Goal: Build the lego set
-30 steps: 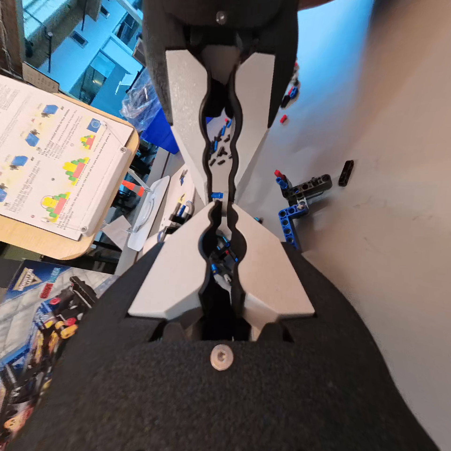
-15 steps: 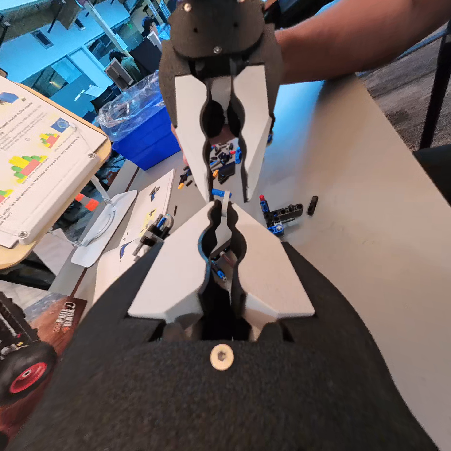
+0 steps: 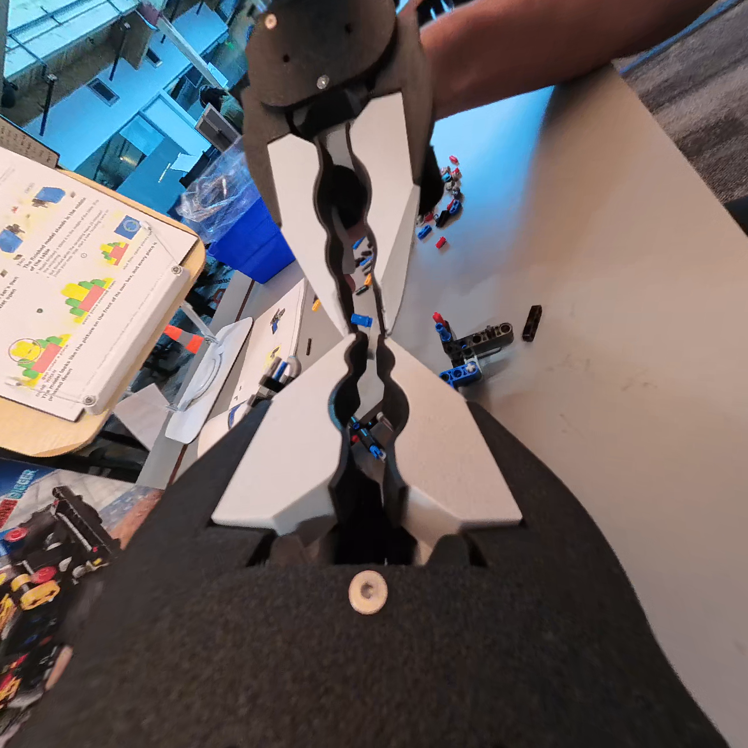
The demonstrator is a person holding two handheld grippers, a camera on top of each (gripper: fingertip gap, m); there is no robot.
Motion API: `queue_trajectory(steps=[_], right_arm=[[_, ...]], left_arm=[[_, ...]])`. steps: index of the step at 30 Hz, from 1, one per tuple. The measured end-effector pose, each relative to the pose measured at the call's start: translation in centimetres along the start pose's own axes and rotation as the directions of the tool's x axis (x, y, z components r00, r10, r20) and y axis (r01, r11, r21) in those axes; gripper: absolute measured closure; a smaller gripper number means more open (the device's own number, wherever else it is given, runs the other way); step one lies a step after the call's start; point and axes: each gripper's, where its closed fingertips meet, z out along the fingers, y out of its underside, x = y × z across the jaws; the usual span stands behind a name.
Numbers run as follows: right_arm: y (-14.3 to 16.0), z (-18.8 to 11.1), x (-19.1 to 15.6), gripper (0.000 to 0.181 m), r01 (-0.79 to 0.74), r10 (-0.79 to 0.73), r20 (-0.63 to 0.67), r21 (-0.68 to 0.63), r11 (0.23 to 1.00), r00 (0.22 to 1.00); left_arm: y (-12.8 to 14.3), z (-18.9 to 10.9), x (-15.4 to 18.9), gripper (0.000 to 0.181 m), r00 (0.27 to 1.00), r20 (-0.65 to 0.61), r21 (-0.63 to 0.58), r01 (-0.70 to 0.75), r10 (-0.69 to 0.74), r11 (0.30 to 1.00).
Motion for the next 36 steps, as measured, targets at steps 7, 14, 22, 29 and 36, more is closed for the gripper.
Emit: queue_trajectory(steps=[7, 14, 22, 29, 36], right_arm=[[-0.8, -0.4, 0.2, 0.168, 0.007, -0.006, -0.026, 0.040, 0.999, 1.000], [-1.5, -0.7, -0.2, 0.169, -0.022, 0.022, -0.004, 0.074, 0.997, 1.000], [-1.4, -0.8, -0.2, 0.169, -0.062, 0.060, 0.022, 0.090, 0.994, 0.998], [-1.9, -1.1, 0.4, 0.168, -0.127, 0.123, 0.033, 0.141, 0.982, 0.992], [-0.7, -4.7, 6.0, 0.163, -0.218, 0.254, -0.113, 0.262, 0.940, 0.961]], left_arm=[[-0.8, -0.4, -0.5, 0.178, 0.999, 0.014, 0.045, 0.040, -0.041, 0.998], [-1.7, -0.8, -0.5, 0.178, 0.994, -0.020, 0.096, 0.109, -0.108, 0.989], [-1.7, -0.7, -0.6, 0.179, 0.992, -0.012, 0.096, 0.123, -0.123, 0.988], [-1.9, -0.7, -1.3, 0.179, 0.988, 0.028, 0.121, 0.146, -0.150, 0.982], [0.2, -1.6, -5.6, 0.179, 0.832, 0.024, 0.166, 0.543, -0.554, 0.823]])
